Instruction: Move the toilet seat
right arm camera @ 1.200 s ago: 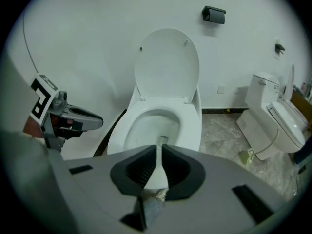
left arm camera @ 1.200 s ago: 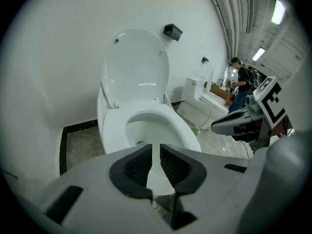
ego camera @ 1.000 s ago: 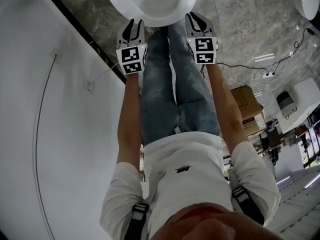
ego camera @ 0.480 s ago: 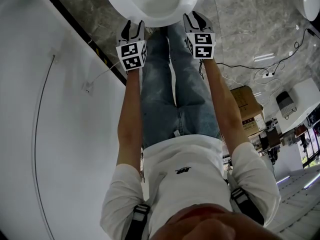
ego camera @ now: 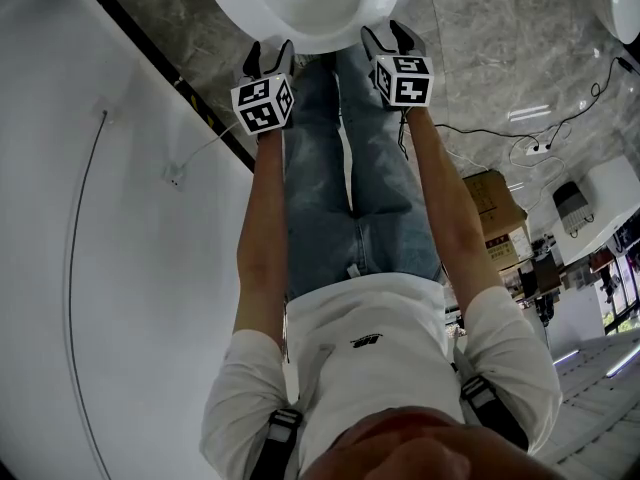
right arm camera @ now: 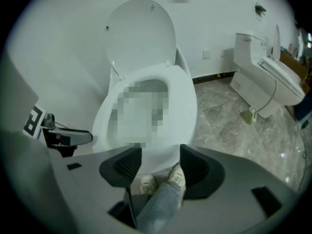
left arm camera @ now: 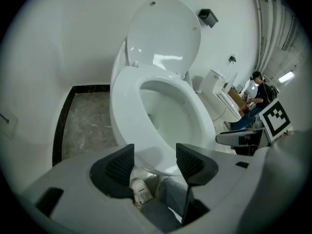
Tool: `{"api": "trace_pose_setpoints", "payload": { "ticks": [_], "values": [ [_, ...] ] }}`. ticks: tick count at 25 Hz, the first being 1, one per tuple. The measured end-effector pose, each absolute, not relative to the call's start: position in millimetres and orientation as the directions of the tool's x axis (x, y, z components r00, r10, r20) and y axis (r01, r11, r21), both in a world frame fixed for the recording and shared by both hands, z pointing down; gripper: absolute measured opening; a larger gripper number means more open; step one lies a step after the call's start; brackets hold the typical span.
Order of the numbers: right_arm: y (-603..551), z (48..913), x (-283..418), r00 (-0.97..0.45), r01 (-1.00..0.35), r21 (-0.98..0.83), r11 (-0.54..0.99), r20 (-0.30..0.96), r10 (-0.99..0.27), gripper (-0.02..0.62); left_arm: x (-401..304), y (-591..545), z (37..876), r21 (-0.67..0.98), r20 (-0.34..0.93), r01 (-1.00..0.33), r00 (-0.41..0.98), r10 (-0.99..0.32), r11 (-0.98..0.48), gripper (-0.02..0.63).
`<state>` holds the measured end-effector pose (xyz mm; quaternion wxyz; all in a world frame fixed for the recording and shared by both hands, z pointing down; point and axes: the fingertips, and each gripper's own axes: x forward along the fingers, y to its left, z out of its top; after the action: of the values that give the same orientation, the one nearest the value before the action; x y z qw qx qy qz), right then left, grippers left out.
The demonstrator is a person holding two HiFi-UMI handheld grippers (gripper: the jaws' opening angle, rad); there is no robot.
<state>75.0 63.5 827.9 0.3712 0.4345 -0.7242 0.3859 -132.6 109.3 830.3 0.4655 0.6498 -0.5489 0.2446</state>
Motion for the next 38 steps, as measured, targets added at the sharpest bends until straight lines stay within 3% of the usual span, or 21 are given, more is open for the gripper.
{"api": "trace_pose_setpoints", "payload": {
  "ticks": [14, 38],
  "values": [
    [54, 849, 76, -0.401, -0.916, -0.363, 0.171, 0.849, -0.344, 0.273, -139, 104, 856, 0.326, 0.863, -0.937, 0.241, -0.444, 0.125, 0.337],
    [59, 832, 72, -0.397, -0.917, -0.341, 0.210, 0.839, -0.373, 0.272, -132, 104, 843, 0.353, 0.857, -0.925, 0.260, -0.445, 0.139, 0.337]
  ]
}}
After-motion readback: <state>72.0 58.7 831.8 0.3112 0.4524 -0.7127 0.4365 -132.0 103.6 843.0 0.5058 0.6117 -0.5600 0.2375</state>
